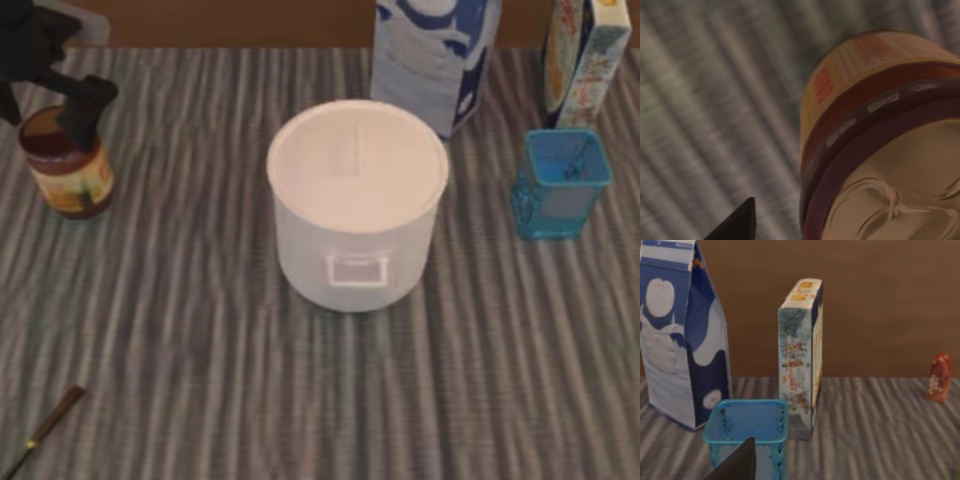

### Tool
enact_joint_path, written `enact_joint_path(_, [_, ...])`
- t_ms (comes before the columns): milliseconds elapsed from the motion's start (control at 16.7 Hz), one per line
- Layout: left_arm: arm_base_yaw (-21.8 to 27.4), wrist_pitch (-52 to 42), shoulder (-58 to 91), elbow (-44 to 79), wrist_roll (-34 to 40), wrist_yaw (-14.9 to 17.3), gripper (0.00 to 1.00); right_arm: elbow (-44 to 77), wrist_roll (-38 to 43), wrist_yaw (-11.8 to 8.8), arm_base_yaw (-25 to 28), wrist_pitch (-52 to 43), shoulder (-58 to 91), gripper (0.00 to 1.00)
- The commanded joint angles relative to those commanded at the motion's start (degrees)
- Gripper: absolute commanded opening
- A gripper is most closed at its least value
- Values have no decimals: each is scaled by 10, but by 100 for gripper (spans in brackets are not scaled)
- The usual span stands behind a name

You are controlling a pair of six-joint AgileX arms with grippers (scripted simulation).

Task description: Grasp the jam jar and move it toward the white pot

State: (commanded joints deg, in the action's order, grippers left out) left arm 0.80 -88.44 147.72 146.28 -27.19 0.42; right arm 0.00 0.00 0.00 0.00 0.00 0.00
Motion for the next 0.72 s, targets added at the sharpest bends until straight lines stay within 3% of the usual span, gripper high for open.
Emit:
enact_joint_path(420, [-3,119,-23,-144,-2,0,100,0,0,0,0,0,0,100])
enact_joint_path(720, [-3,127,-24,-152,-2,0,100,0,0,0,0,0,0,100])
